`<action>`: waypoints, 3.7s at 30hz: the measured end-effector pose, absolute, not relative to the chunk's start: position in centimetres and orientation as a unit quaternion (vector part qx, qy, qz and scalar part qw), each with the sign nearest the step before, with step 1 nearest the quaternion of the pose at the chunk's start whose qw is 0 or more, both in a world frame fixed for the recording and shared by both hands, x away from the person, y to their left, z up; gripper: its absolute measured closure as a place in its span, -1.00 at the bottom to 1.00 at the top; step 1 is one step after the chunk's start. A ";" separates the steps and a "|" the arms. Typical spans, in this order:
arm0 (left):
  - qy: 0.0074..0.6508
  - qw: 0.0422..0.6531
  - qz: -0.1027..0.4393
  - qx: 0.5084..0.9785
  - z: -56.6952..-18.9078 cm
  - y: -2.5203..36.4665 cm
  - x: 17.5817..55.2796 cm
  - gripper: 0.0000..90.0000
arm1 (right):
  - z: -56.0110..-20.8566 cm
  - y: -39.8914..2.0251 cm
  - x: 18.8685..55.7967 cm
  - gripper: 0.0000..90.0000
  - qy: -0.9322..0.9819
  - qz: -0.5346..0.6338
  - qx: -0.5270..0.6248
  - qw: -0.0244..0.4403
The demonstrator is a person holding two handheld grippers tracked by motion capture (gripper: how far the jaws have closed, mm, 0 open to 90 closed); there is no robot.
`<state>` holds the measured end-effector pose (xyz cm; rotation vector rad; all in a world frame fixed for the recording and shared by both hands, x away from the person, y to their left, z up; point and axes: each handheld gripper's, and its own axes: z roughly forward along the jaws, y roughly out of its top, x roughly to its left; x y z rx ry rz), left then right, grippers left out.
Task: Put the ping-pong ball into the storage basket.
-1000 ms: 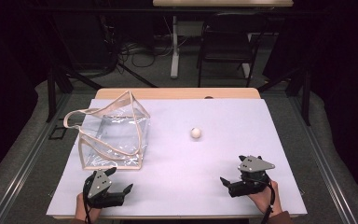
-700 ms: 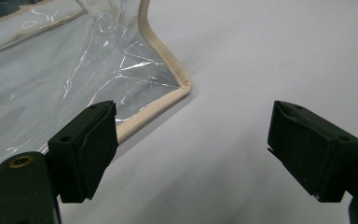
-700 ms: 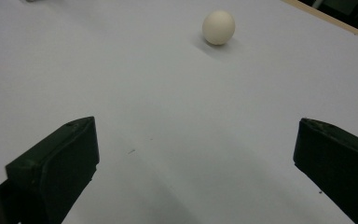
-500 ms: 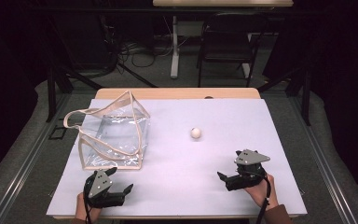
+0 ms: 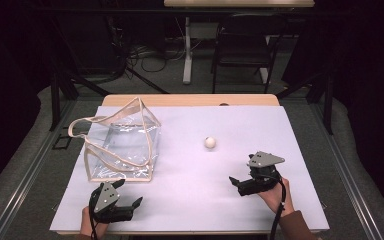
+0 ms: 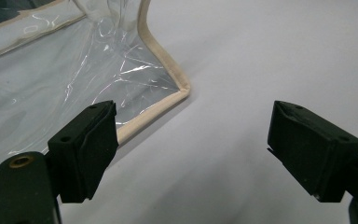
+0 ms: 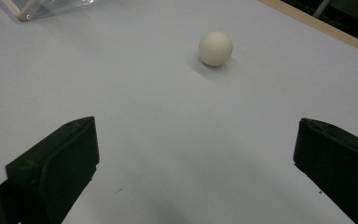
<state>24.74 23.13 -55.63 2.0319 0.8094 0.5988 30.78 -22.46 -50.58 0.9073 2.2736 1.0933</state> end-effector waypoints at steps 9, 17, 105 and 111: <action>0.324 0.423 0.239 0.812 -55.7 23.1 24.8 -0.64 | -50.1 -22.0 32.0 -1.00 0.828 0.393 0.328 0.229; 0.322 0.424 0.239 0.812 -55.6 23.1 24.8 -0.64 | -50.0 -21.5 33.1 -1.00 0.832 0.385 0.329 0.227; 0.320 0.424 0.239 0.813 -55.7 23.1 24.9 -0.64 | -52.8 -15.3 44.0 -1.00 0.837 0.368 0.363 0.179; 0.321 0.426 0.240 0.811 -55.7 23.1 24.9 -0.64 | -53.1 -14.9 44.5 -1.00 0.836 0.366 0.370 0.174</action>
